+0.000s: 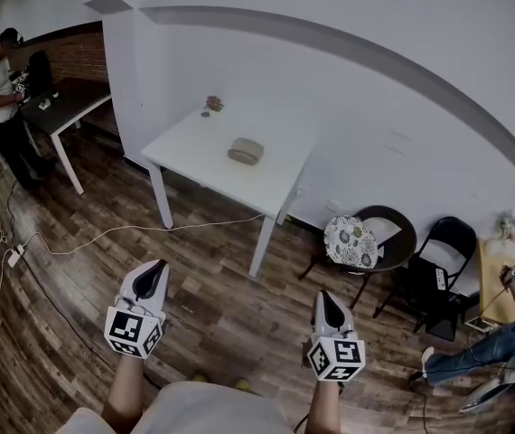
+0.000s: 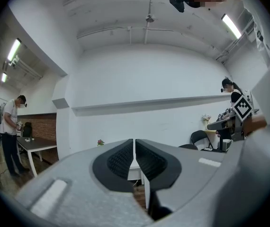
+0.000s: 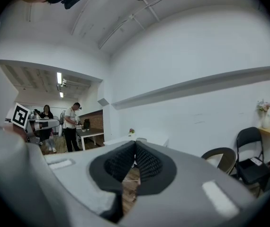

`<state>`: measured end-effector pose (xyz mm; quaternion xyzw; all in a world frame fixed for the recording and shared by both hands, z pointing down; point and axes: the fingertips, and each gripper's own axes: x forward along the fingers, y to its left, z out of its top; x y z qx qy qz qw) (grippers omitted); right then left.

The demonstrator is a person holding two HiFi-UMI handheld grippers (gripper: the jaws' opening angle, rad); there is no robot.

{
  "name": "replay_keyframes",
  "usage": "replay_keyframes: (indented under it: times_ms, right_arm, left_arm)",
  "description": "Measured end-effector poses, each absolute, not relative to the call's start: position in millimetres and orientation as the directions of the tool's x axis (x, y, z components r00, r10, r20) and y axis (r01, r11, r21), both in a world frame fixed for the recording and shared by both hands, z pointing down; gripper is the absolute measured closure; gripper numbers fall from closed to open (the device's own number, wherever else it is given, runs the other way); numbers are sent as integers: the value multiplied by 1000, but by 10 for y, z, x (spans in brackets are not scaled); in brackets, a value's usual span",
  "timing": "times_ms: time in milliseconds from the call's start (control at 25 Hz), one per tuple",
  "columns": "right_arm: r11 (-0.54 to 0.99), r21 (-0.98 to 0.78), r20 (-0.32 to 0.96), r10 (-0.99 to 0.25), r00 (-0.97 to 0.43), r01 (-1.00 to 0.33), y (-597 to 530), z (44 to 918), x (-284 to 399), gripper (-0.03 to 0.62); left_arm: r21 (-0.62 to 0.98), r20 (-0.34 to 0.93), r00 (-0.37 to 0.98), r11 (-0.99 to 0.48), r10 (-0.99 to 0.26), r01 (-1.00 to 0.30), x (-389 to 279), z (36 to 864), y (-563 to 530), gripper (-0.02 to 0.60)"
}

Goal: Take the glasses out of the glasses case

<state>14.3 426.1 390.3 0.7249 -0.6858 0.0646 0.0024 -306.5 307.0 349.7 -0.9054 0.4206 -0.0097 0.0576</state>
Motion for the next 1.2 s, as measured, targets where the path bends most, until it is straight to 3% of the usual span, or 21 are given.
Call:
replay_keyframes:
  times_ms: [120, 200, 1200]
  right_arm:
    - [-58, -85, 98, -994, 49, -995, 4263, 3889, 159, 591]
    - [-57, -84, 97, -994, 49, -995, 4275, 3877, 174, 591]
    - [-23, -113, 94, -996, 13, -993, 4143, 3954, 591, 591]
  left_arm:
    - [-111, -24, 649, -643, -761, -758, -3037, 3491, 3062, 563]
    - [-109, -22, 647, -641, -763, -760, -3019, 3486, 3066, 483]
    - [-110, -7, 621, -617, -784, -779, -2581, 3512, 3003, 480]
